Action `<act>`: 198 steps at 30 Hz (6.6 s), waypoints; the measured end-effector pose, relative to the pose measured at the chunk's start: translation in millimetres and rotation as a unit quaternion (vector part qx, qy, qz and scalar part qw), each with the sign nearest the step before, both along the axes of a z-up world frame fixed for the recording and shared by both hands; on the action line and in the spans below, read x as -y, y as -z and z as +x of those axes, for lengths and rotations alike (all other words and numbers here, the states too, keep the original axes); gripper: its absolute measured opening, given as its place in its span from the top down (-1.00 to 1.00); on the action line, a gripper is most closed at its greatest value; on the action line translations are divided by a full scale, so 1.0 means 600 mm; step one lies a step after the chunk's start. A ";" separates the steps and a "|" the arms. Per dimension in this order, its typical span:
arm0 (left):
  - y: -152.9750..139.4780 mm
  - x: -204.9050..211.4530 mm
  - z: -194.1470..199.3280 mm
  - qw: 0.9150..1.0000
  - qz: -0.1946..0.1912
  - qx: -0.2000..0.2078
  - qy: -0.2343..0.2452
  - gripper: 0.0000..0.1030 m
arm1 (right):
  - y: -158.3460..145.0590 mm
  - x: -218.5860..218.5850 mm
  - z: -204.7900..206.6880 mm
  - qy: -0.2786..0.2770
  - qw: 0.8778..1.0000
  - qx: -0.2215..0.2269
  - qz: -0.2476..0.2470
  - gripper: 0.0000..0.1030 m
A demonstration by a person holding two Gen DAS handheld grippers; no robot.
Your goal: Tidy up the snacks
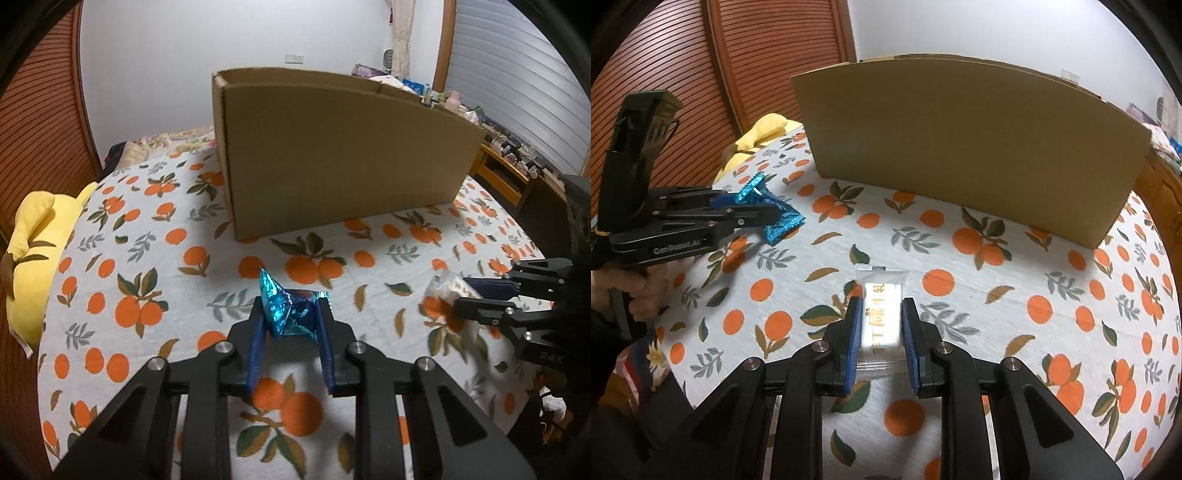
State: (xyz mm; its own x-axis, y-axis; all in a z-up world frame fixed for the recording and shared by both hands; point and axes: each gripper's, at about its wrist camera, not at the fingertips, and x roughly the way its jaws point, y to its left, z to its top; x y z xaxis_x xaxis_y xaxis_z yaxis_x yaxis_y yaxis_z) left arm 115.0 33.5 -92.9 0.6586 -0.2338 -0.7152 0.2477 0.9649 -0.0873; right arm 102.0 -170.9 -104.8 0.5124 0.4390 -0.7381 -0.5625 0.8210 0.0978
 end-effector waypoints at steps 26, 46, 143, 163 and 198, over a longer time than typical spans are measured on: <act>-0.107 0.086 0.004 0.996 -0.033 0.061 0.051 0.56 | -0.077 0.086 -0.006 0.047 0.997 0.047 0.030 0.62; -0.197 0.079 0.096 0.993 -0.027 0.109 0.037 0.56 | -0.197 0.075 0.083 0.049 0.992 0.104 0.048 0.62; -0.220 0.088 -0.126 0.977 0.020 0.195 -0.089 -0.84 | -0.235 0.112 -0.043 0.182 0.962 0.198 0.051 -0.63; -0.189 0.058 -0.155 0.974 0.027 0.181 -0.133 -0.84 | -0.219 0.107 -0.093 0.197 0.955 0.218 0.037 -0.63; -0.192 0.051 -0.158 0.971 0.024 0.192 -0.141 -0.84 | -0.217 0.111 -0.098 0.202 0.954 0.221 0.039 -0.64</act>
